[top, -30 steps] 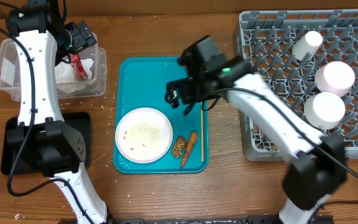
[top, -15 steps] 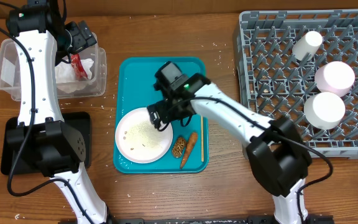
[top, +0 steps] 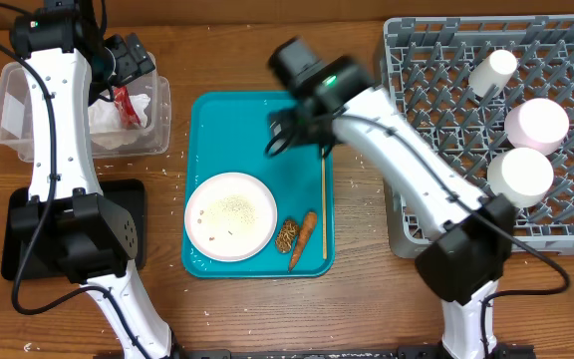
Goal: Sort waste into correct bins and load items into the dishwasher
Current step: 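Withdraw right gripper back to the rack side, then swing left gripper to the white plate and grasp its rim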
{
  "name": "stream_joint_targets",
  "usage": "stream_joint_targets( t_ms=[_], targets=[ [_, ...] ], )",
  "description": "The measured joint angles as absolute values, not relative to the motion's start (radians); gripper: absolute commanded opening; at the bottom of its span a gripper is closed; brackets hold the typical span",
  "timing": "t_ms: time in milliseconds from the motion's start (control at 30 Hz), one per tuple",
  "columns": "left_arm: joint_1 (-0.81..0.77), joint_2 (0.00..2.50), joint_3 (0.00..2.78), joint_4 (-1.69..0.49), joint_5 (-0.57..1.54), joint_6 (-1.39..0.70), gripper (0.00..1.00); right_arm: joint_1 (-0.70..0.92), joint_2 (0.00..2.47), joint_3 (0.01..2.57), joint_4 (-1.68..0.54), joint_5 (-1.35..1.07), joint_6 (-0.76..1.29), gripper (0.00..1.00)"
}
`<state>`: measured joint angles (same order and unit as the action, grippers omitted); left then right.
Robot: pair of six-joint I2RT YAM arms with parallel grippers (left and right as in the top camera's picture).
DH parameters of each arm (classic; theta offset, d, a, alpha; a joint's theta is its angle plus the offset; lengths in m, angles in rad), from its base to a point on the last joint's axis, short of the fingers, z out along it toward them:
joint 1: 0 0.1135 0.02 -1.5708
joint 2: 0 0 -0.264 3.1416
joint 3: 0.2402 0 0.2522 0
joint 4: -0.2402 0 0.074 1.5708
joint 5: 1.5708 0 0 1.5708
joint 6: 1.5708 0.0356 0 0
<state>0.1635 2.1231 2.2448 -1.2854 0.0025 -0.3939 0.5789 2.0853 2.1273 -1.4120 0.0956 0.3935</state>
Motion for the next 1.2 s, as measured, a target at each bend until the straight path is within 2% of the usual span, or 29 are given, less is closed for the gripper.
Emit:
stream_joint_targets(
  t_ms=[233,433,633,833,1033,1200],
  targets=[
    [0.163,2.123,2.245,-1.285,0.002,-0.394,1.0,0.263,2.077,2.199,-1.459,0.161,0.446,1.0],
    [0.163,2.123,2.245,-1.285,0.002,-0.394,1.0,-0.059,2.077,2.199,-1.488,0.052,0.501,1.0],
    [0.163,2.123,2.245,-1.285,0.002,-0.394,1.0,-0.257,2.077,2.199,-1.488,-0.038,0.518,1.0],
    [0.163,2.123,2.245,-1.301,0.039,-0.406,1.0,-0.384,2.077,2.199,-1.489,-0.064,0.521,1.0],
    [0.142,2.123,2.243,-1.432,0.267,-0.395,1.0,-0.453,2.077,2.199,-1.489,-0.072,0.524,1.0],
    [0.04,2.123,2.195,-1.552,0.376,-0.344,0.95,-0.463,2.077,2.199,-1.489,-0.075,0.523,1.0]
  ],
)
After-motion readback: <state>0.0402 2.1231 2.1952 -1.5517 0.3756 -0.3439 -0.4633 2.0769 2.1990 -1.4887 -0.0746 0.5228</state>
